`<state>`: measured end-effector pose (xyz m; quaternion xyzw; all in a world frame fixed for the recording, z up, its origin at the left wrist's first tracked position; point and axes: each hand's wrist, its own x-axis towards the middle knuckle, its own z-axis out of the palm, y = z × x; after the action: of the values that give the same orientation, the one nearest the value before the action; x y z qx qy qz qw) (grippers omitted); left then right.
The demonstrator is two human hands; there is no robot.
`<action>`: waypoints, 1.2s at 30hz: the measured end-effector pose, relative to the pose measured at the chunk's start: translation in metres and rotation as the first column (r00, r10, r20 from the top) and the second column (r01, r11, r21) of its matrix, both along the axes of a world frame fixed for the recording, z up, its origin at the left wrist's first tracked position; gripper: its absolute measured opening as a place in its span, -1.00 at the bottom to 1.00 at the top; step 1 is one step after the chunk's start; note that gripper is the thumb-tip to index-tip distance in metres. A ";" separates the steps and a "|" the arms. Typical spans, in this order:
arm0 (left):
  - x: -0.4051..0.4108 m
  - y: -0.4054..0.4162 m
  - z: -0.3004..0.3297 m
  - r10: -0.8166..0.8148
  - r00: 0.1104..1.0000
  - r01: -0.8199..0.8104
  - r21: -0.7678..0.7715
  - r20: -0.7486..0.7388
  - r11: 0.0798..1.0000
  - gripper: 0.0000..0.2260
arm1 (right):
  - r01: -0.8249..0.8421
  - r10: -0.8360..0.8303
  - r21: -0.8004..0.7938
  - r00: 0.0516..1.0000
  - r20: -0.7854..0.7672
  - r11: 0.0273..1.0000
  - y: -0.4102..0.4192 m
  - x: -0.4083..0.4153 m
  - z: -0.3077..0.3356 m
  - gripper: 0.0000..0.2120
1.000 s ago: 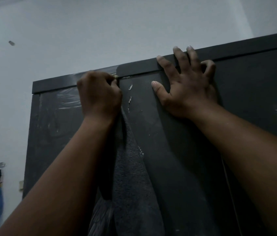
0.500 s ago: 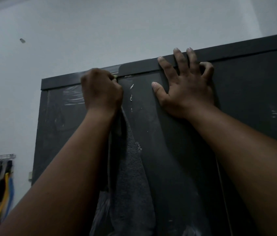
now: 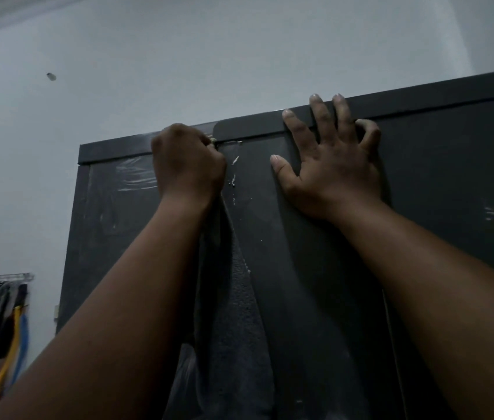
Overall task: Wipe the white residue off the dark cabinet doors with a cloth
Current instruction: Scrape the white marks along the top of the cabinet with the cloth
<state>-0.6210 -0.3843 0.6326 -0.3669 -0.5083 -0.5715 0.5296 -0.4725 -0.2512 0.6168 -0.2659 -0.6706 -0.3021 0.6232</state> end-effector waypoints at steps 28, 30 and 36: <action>0.011 0.016 -0.003 -0.065 0.982 0.056 -0.055 -0.177 0.997 -0.84 | -0.018 0.019 0.029 1.000 -0.010 0.999 0.004 -0.001 -0.003 -0.29; 0.012 0.015 -0.002 -0.081 0.975 0.065 -0.084 -0.206 0.994 -0.85 | -0.021 0.021 0.032 1.000 -0.011 0.999 0.004 -0.001 -0.003 -0.28; 0.012 0.020 0.003 -0.050 0.989 0.051 0.003 -0.140 0.999 -0.82 | -0.031 0.032 0.032 0.999 -0.012 0.999 0.004 0.000 -0.003 -0.28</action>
<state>-0.6091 -0.3644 0.6359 -0.4171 -0.4586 -0.5593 0.5504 -0.4721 -0.2475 0.6136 -0.2474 -0.6658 -0.3011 0.6363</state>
